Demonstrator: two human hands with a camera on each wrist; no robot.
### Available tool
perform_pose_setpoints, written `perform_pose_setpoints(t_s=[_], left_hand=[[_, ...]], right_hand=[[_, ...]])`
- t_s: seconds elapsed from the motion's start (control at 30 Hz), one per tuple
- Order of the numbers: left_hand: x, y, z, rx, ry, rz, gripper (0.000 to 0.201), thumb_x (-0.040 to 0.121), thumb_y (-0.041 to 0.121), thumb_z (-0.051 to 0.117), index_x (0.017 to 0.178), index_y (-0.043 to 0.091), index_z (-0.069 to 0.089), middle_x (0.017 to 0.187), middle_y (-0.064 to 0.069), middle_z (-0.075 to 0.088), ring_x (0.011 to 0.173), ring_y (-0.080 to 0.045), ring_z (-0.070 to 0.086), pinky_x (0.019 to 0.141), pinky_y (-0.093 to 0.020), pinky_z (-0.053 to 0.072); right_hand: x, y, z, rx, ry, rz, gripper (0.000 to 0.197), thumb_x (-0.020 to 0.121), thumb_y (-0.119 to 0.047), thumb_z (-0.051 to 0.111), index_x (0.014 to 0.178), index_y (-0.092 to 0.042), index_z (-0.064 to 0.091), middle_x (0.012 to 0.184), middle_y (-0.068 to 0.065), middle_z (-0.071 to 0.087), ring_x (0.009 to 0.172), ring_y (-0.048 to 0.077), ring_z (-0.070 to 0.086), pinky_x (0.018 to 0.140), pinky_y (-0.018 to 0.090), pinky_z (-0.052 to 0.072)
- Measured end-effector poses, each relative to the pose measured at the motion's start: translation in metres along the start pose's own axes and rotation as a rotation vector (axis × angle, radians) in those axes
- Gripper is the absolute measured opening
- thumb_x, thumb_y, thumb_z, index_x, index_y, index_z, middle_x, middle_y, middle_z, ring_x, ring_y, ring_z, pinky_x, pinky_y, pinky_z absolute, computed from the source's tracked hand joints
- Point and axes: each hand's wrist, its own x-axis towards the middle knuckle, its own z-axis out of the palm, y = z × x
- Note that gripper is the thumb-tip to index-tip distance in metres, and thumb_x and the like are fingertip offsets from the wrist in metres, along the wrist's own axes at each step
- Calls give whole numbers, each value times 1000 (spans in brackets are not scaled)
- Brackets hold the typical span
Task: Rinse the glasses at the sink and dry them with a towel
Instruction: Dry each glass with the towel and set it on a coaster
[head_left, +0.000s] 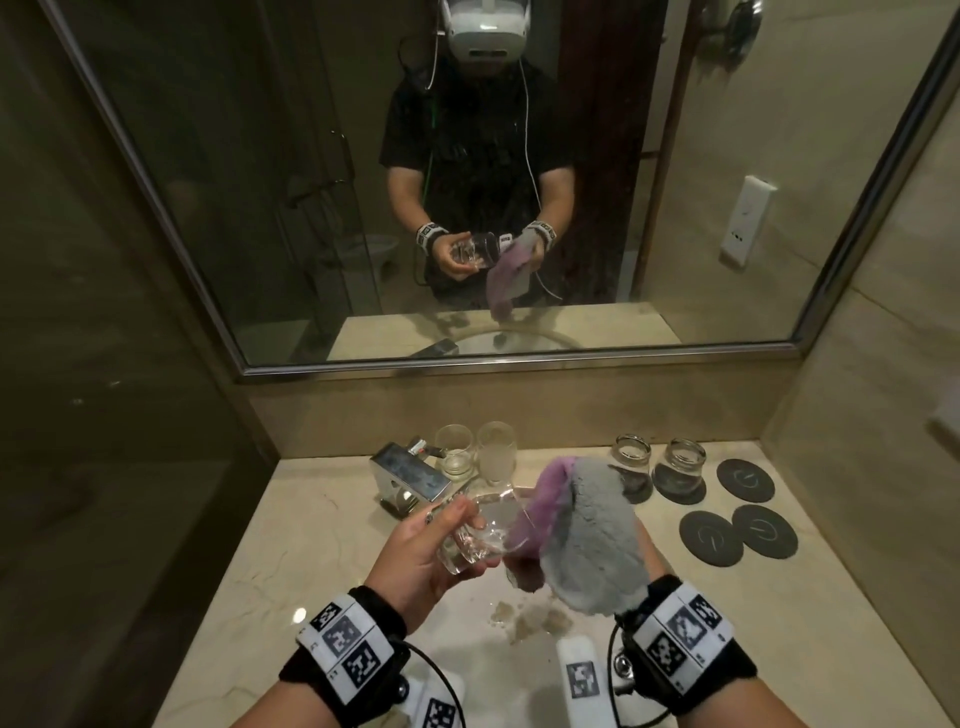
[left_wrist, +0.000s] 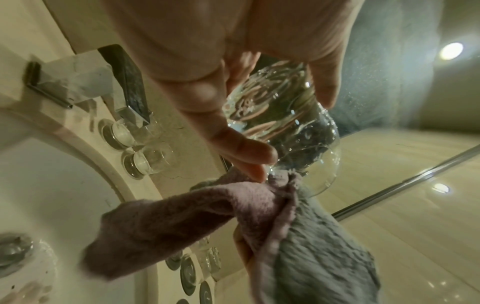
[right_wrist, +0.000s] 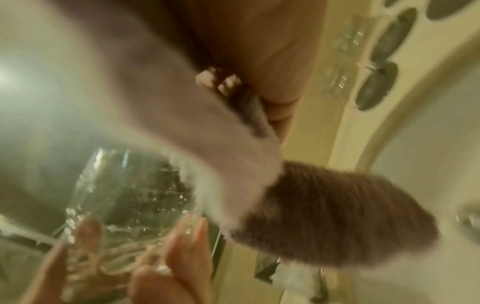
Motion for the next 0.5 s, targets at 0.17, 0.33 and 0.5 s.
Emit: perform_pose_setpoints(t_s=[0.17,0.33,0.5], left_hand=[[1,-4,0,5,11,-24,53,75,33,65,112,-3,60,88,-13,64,71,-32,64,54,-31,55],[1,-1,-5,-12,15,-22,46,76,33,64,107,-2,59,88,-13,64,65,-33,68,52,-29,55],[1,-1,-2,-30,6,-20,45,76,33,63,104,-2,59,86,-13,64,63,-32,67,49,-28,54]], right_hand=[[3,-1,3,-88,121,10,20,97,-9,48,95,-6,68,77,13,66,65,22,66,59,35,55],[9,-14,-12,69,77,-30,29,100,-16,40,96,5,60,85,28,62,69,34,64,59,40,57],[11,-19,-18,266,-23,-176,25,83,-29,70,89,-5,66,83,13,67,72,24,65,65,38,58]])
